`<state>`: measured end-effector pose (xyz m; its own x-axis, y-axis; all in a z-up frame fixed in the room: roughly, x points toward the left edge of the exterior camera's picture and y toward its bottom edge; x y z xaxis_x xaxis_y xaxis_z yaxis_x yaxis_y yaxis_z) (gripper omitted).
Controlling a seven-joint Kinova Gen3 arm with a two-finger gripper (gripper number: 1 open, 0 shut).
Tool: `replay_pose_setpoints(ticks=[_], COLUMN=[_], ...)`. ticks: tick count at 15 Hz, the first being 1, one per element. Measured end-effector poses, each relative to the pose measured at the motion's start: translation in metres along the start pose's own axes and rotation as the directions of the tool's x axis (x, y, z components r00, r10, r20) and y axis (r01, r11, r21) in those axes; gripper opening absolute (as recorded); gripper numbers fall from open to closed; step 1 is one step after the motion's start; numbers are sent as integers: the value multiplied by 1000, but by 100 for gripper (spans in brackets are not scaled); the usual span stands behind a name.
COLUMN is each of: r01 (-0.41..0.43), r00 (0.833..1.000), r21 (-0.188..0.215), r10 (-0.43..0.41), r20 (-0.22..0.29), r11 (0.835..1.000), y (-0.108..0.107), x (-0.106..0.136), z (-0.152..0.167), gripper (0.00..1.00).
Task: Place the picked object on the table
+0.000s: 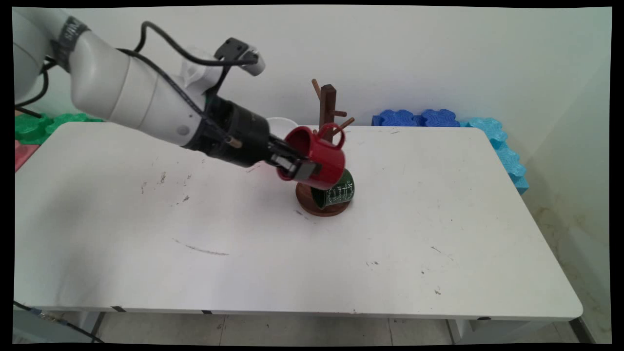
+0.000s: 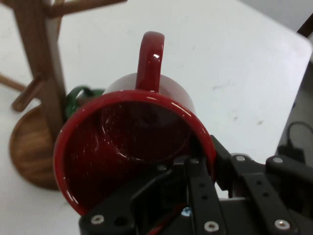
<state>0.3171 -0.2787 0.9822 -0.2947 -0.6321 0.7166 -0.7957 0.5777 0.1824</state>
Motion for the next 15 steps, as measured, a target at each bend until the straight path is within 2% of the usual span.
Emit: replay_pose_setpoints(ticks=[8,15], r01=[-107,-218], r00=[988,955], r21=[47,62], r10=[101,200], r20=[117,220], r11=[993,974], y=[-31,-64], x=[-24,-42], z=[-26,-36], gripper=[0,0])
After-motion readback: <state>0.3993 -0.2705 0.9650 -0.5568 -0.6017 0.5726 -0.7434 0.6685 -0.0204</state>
